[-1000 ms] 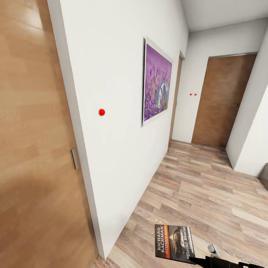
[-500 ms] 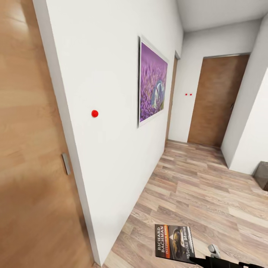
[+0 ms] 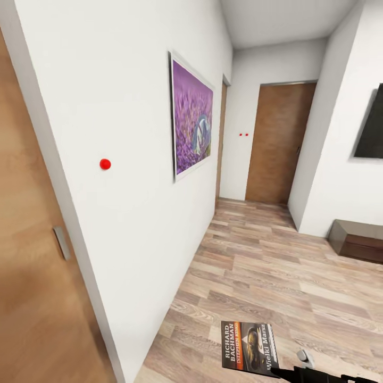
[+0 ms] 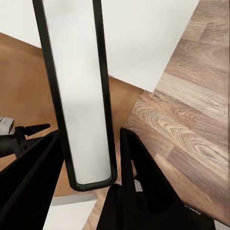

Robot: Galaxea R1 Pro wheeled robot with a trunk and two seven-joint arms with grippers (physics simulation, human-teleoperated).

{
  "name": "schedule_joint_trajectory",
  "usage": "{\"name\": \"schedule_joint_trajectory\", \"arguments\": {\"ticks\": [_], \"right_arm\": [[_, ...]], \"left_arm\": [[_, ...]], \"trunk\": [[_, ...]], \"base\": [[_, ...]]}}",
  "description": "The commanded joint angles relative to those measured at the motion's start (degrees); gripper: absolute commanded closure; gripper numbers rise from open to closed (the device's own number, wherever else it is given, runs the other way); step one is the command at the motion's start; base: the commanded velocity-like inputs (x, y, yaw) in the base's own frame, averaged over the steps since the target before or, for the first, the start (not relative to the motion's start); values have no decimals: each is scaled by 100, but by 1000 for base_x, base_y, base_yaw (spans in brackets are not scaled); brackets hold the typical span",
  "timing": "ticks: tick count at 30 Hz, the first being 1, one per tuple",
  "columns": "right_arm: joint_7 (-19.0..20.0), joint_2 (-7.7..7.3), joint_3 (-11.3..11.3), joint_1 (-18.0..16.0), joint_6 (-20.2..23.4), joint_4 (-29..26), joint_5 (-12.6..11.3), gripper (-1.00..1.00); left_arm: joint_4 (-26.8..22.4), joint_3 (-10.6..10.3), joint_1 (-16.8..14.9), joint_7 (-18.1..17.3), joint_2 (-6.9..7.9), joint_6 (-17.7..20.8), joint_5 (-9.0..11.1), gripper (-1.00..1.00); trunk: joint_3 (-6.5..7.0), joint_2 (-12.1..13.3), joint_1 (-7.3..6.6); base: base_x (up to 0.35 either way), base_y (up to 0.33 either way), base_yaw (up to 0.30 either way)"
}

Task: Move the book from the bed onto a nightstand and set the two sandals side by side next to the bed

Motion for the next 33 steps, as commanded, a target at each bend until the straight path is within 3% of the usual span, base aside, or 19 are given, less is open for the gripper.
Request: {"name": "schedule_joint_trajectory", "arguments": {"ticks": [1,8,17,26,33], "right_arm": [[13,-3,20,-2,58,-3,-65,100],[13,-2,20,0,58,-3,-65,100],[13,0,20,-1,58,-3,-65,100],[13,0,20,-2,58,-3,-65,100],[13,-3,20,-2,58,-3,-65,100]], "left_arm": [[-1,49,0,-8,1,-17,-58,-100],[-2,49,0,-10,1,-17,-52,-100],[-1,49,0,-7,1,-17,-51,-100],[-1,49,0,-11,1,-17,-51,-100],[-1,49,0,-10,1,-17,-51,-100]], "trunk": [[-2,-4,2],[-2,-4,2],[-2,-4,2],[-2,-4,2],[-2,-4,2]], "base": [[0,0,-284],[49,0,-235],[300,0,-18],[66,5,0],[277,54,0]]}}
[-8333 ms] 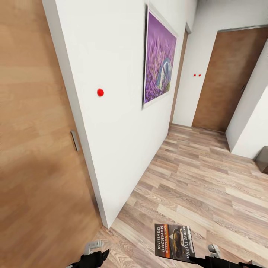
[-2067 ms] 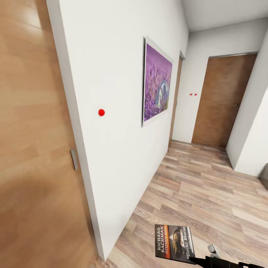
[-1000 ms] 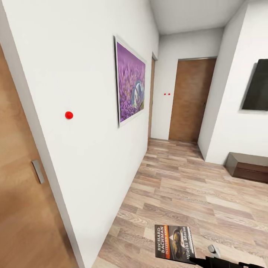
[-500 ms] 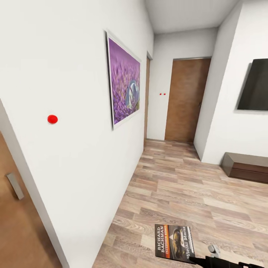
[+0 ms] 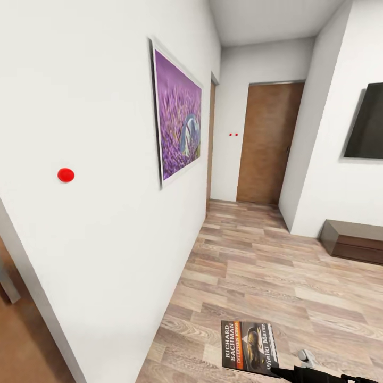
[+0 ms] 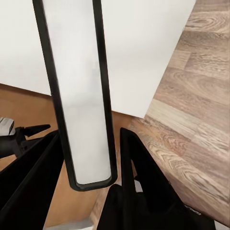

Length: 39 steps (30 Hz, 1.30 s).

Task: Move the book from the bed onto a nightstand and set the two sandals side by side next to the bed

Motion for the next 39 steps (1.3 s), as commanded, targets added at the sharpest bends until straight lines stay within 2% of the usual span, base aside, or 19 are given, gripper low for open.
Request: {"name": "schedule_joint_trajectory", "arguments": {"ticks": [1,14,23,39], "right_arm": [[15,-3,34,1,57,-4,-63,100],[15,0,34,-1,57,-4,-63,100],[15,-2,34,-1,57,-4,-63,100],[15,-2,34,0,57,-4,-63,100]], "left_arm": [[1,49,-1,-11,0,-17,-57,-100],[1,49,-1,-10,0,-17,-57,-100],[1,49,-1,-8,0,-17,-57,-100],[1,49,0,-6,0,-17,-57,-100]], "trunk": [[-2,-3,5],[-2,-3,5],[-2,-3,5],[-2,-3,5]], "base": [[320,12,0],[320,-16,0],[109,-10,0],[248,0,0]]}}
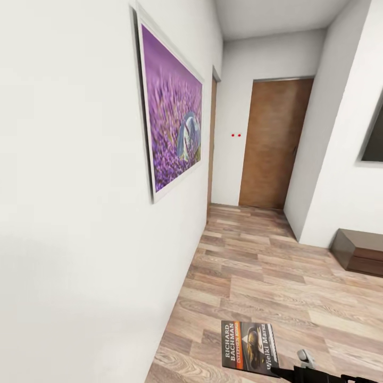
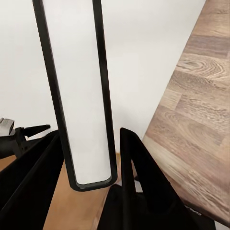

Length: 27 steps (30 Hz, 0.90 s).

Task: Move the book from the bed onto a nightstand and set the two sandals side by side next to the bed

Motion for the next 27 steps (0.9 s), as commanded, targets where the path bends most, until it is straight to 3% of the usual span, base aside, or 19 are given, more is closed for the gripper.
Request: {"name": "schedule_joint_trajectory", "arguments": {"ticks": [1,20,27], "right_arm": [[15,-3,40,0,57,-4,-62,100],[15,-1,40,-1,57,-4,-62,100],[15,-3,40,2,57,-4,-62,100]], "left_arm": [[1,49,-1,-10,0,-17,-57,-100],[1,49,-2,-13,0,-17,-56,-100],[1,49,-1,-9,0,-17,-57,-100]], "trunk": [[-2,-3,3],[-2,-3,3],[-2,-3,3]], "base": [[66,0,0],[6,0,-203],[125,0,-65]]}}
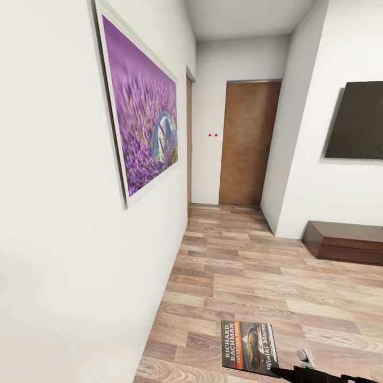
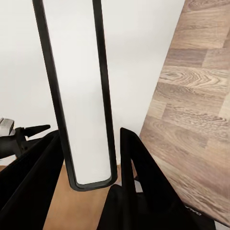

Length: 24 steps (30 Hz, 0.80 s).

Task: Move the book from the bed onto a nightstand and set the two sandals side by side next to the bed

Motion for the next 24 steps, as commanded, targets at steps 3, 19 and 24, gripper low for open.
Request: {"name": "schedule_joint_trajectory", "arguments": {"ticks": [3,19,24], "right_arm": [[14,-3,43,-2,57,-3,-61,100],[14,-3,43,-1,57,-3,-61,100],[14,-2,43,-2,57,-3,-61,100]], "left_arm": [[-1,49,-1,-9,0,-17,-56,-100],[1,49,-2,-13,0,-17,-57,-100],[1,49,-2,-14,0,-17,-57,-100]], "trunk": [[-2,-3,5],[-2,-3,5],[-2,-3,5]], "base": [[301,0,-7],[244,0,-9],[13,0,-213]]}}
